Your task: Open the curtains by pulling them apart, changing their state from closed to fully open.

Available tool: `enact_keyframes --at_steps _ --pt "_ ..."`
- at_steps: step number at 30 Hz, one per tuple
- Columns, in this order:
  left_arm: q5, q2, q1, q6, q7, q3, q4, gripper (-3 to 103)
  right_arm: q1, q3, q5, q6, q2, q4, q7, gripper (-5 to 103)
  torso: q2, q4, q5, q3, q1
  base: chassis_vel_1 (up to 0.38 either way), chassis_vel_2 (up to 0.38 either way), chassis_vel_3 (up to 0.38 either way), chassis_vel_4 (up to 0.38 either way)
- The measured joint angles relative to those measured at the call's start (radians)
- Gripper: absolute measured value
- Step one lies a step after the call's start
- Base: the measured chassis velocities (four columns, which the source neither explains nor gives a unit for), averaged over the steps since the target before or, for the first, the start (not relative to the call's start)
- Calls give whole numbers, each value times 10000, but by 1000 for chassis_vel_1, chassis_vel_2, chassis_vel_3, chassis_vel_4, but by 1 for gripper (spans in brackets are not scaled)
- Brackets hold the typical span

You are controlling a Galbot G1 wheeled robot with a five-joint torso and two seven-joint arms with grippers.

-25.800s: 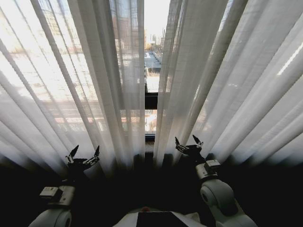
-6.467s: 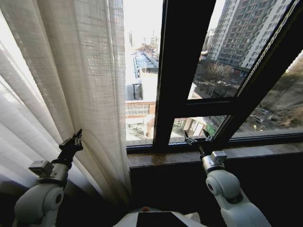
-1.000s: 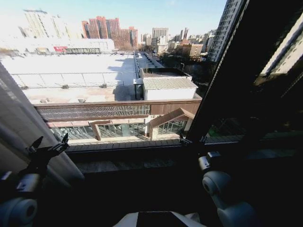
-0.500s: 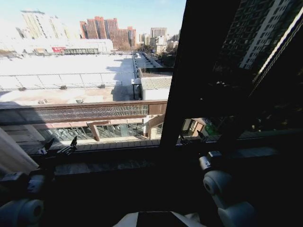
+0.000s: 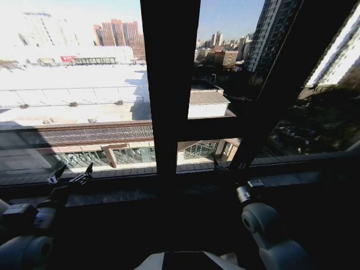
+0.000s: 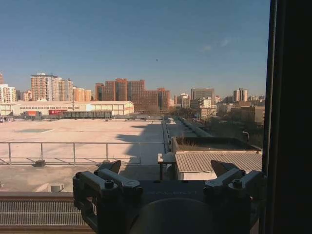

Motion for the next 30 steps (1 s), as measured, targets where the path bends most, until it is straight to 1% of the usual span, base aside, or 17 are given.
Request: enact_keyframes --at_steps 7,9,14,17,19,22,24,30 --pt "77 76 -105 10 20 24 38 100 93 68 295 -129 -37 -81 28 100 -1 0 4 0 0 -316 -388 311 404" --pt "89 95 -109 24 43 31 2 100 112 109 319 -148 -36 -125 34 100 -2 -2 -2 1 3 -284 -458 261 449" --pt "139 38 -86 25 74 42 -22 100 113 162 354 -150 -30 -128 46 100 -1 -1 -1 0 1 -237 -448 225 453" --pt "148 5 -35 11 90 30 -30 100 111 168 355 -151 -34 -123 48 100 3 -2 9 -3 -3 -207 -472 197 462" --pt "152 -22 15 -24 94 -3 -28 100 101 169 356 -151 -36 -114 52 100 1 -1 -4 -1 -2 -175 -523 179 500" --pt "154 -27 68 -57 94 -58 -28 100 97 169 359 -151 -36 -85 52 100 0 0 -2 0 0 -169 -471 155 485" --pt "177 -42 80 -100 96 -85 -18 100 100 171 366 -151 -36 -88 54 100 0 -1 9 -1 0 -103 -371 109 382" --pt "200 -135 157 -258 107 -99 -12 100 67 160 345 -151 -46 -54 54 100 1 -1 0 0 -1 -37 -382 29 388"
